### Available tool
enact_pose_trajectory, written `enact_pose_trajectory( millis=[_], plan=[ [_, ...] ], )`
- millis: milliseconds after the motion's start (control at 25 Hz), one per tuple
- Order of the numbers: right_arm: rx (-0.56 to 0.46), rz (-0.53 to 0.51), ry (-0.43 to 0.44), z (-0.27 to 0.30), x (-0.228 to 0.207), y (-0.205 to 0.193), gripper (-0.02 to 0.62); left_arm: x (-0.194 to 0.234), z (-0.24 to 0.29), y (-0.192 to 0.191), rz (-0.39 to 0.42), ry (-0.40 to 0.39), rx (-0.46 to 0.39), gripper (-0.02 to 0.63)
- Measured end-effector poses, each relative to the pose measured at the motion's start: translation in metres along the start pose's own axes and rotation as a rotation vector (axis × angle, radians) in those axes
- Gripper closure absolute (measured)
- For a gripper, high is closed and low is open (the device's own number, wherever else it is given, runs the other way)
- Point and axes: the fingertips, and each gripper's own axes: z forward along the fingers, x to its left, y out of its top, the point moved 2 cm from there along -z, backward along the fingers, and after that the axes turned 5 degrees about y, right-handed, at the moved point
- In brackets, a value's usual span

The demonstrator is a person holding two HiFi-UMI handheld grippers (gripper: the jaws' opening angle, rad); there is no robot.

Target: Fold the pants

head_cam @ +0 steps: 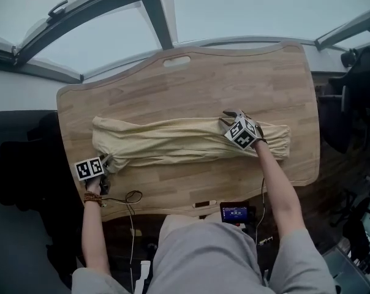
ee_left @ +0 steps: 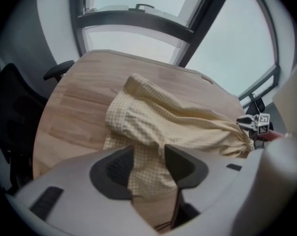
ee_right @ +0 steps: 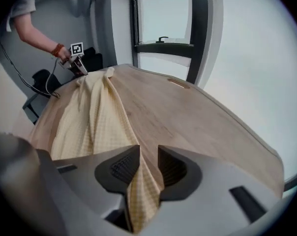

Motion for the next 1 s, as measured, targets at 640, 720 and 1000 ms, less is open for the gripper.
enact_pose_trajectory(
  millis=[640,720,1000],
  plan=[
    [-0.024,0.535,-0.488,-0.142,0.023,-0.191,0.500,0.052,0.012,0.089,0.171,0.170,-0.294,0.580],
    [-0.013,0.509,-0.498,-0.144,0.025,-0.191,0.500,0.055,0.002,0.112,0.208,0.178,-0.342,0.578],
    [-0.103,0.046,-0.283,-0.096,0.089,-0.036,0.500,0.038,-0.024,0.117,1.146,0.364,-0.342,0.471]
  ],
)
